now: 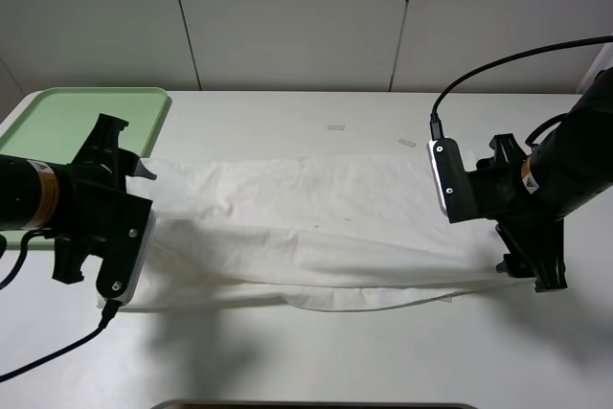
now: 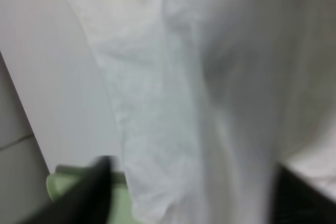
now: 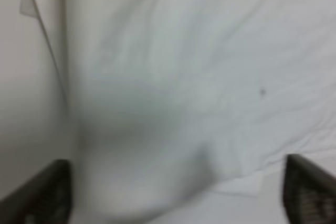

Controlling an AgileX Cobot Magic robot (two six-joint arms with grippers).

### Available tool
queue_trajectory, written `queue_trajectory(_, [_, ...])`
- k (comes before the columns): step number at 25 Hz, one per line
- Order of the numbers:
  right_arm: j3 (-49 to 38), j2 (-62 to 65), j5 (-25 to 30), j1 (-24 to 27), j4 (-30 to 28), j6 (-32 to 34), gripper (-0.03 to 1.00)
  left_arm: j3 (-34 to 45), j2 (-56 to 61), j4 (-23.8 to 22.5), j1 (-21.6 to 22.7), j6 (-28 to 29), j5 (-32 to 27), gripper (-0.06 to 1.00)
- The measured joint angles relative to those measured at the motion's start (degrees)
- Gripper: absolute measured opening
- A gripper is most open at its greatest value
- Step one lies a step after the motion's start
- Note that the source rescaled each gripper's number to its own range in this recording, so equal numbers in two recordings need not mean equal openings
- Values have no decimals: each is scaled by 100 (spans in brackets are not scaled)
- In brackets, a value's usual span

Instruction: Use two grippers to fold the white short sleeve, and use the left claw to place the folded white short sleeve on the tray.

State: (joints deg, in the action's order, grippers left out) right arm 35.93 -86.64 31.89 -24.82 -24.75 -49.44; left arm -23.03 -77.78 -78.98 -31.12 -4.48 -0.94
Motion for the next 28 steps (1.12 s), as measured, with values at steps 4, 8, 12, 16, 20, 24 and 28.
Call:
queue_trajectory(4, [0, 0, -54, 0, 99, 43, 97, 0, 0, 12, 0, 0, 141, 78])
queue_trajectory(8, [0, 0, 148, 0, 73, 132, 100, 0, 8, -4, 0, 0, -50, 90])
queue_trajectory(12, [16, 27, 297, 0, 46, 174, 100, -89, 351, -4, 0, 0, -615, 91])
queue_trajectory(16, [32, 608, 352, 0, -43, 242, 100, -344, 996, -4, 0, 30, -1127, 91])
queue_trajectory(20, [32, 934, 357, 0, -49, 255, 100, -612, 1816, -4, 0, 385, -1294, 91])
queue_trajectory(24, [32, 1425, 362, 0, -49, 255, 100, -704, 2262, 7, 0, 595, -1320, 91])
queue_trajectory(28, [32, 1665, 362, 0, -49, 255, 100, -715, 2555, 125, 0, 780, -1333, 91])
